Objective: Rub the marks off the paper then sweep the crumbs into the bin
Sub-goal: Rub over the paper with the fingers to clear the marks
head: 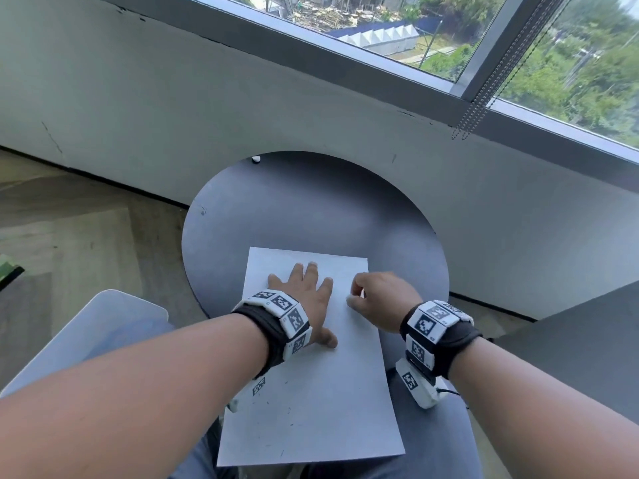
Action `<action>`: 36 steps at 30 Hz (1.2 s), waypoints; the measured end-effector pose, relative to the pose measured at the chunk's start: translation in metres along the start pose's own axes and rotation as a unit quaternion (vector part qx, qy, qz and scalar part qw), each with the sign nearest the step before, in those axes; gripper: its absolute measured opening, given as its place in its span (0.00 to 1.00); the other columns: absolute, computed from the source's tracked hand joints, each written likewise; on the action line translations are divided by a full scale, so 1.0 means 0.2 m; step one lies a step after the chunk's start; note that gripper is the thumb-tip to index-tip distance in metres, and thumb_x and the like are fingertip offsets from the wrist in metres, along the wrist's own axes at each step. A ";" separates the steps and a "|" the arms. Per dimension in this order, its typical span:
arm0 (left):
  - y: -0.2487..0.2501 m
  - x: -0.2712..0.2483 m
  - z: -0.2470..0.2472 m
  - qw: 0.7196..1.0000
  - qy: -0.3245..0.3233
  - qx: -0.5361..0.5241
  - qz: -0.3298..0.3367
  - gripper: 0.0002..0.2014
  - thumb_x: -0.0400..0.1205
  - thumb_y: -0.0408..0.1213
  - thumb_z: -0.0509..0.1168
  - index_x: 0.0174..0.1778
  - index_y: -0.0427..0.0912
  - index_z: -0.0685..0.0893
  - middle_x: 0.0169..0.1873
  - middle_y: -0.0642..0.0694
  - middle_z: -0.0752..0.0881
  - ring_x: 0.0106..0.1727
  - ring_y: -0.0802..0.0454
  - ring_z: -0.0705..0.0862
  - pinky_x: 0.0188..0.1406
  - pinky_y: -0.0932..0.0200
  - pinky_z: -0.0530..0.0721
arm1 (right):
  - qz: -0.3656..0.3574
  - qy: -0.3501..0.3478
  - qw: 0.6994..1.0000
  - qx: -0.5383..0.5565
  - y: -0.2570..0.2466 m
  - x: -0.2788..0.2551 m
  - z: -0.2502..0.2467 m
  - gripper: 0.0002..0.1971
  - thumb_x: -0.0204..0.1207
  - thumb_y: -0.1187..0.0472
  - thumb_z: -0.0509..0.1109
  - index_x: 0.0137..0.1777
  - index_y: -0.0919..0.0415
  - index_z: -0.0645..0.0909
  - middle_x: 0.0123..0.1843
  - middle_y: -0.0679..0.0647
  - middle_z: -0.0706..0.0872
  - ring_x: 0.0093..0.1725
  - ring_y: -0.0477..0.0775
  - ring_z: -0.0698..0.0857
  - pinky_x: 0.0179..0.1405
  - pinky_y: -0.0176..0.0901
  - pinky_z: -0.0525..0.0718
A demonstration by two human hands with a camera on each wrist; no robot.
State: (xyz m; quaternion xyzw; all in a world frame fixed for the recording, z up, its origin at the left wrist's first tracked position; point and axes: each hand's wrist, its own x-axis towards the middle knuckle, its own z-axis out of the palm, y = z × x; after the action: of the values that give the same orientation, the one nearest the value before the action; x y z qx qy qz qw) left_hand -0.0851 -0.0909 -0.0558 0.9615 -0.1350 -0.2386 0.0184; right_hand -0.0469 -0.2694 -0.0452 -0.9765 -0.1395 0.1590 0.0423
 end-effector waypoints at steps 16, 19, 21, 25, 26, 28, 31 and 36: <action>0.03 0.03 -0.01 0.999 -0.053 0.008 0.009 0.46 0.78 0.70 0.66 0.85 0.75 0.43 0.87 0.34 0.34 0.87 0.30 0.35 0.76 0.16 0.55 | 0.011 -0.010 0.998 -0.059 0.05 0.07 -0.03 0.08 0.81 0.49 0.61 0.44 0.50 0.75 0.52 0.53 0.86 0.53 0.60 0.83 0.47 0.49 0.81; 0.04 0.03 -0.01 0.998 -0.055 0.008 0.011 0.46 0.78 0.70 0.66 0.85 0.76 0.43 0.87 0.33 0.33 0.87 0.29 0.34 0.76 0.16 0.54 | 0.008 -0.012 0.998 -0.069 0.04 0.05 0.00 0.08 0.82 0.48 0.62 0.45 0.49 0.75 0.52 0.53 0.85 0.53 0.60 0.82 0.46 0.48 0.80; 0.04 0.04 -0.01 0.998 -0.059 0.010 0.010 0.45 0.78 0.70 0.66 0.84 0.77 0.43 0.87 0.33 0.32 0.87 0.29 0.33 0.76 0.15 0.54 | 0.034 -0.001 0.997 -0.065 0.05 0.10 -0.01 0.07 0.80 0.50 0.61 0.45 0.51 0.76 0.53 0.54 0.85 0.52 0.61 0.83 0.48 0.49 0.83; 0.04 0.03 -0.02 0.998 -0.063 0.010 0.009 0.44 0.79 0.70 0.66 0.84 0.78 0.43 0.87 0.34 0.32 0.87 0.30 0.33 0.76 0.16 0.53 | 0.073 0.007 0.995 -0.065 0.07 0.21 -0.07 0.08 0.79 0.54 0.59 0.47 0.55 0.78 0.53 0.56 0.85 0.49 0.63 0.83 0.46 0.49 0.83; 0.04 0.03 -0.02 0.998 -0.062 0.009 0.009 0.44 0.79 0.70 0.66 0.84 0.78 0.43 0.87 0.34 0.32 0.87 0.30 0.33 0.76 0.15 0.53 | 0.075 0.010 0.995 -0.069 0.07 0.22 -0.08 0.08 0.79 0.54 0.59 0.47 0.55 0.78 0.52 0.56 0.85 0.48 0.63 0.83 0.44 0.48 0.81; 0.04 0.02 -0.01 0.998 -0.061 0.005 0.010 0.44 0.79 0.69 0.66 0.84 0.78 0.44 0.87 0.33 0.31 0.87 0.30 0.32 0.77 0.15 0.52 | 0.075 0.010 0.994 -0.072 0.07 0.22 -0.08 0.08 0.79 0.54 0.58 0.47 0.55 0.77 0.52 0.56 0.85 0.48 0.63 0.83 0.43 0.48 0.81; 0.03 0.02 -0.01 0.998 -0.062 0.001 0.011 0.44 0.79 0.69 0.66 0.85 0.77 0.44 0.87 0.33 0.30 0.87 0.29 0.32 0.77 0.15 0.51 | 0.049 -0.008 0.995 -0.086 0.04 0.14 -0.04 0.08 0.80 0.52 0.60 0.47 0.55 0.77 0.52 0.56 0.84 0.49 0.63 0.83 0.45 0.49 0.81; 0.04 0.03 -0.01 0.998 -0.069 0.001 0.013 0.44 0.80 0.68 0.66 0.85 0.76 0.43 0.86 0.33 0.30 0.87 0.29 0.31 0.77 0.14 0.50 | 0.022 -0.007 0.996 -0.090 0.04 0.09 0.00 0.08 0.81 0.51 0.60 0.45 0.53 0.77 0.50 0.55 0.85 0.49 0.62 0.83 0.44 0.49 0.82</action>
State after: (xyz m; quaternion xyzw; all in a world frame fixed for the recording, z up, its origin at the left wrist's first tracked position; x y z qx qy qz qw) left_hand -0.0812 -0.0997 -0.0549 0.9410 -0.1488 -0.3038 0.0112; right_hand -0.0279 -0.2720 -0.0510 -0.9779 -0.1322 0.1537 -0.0507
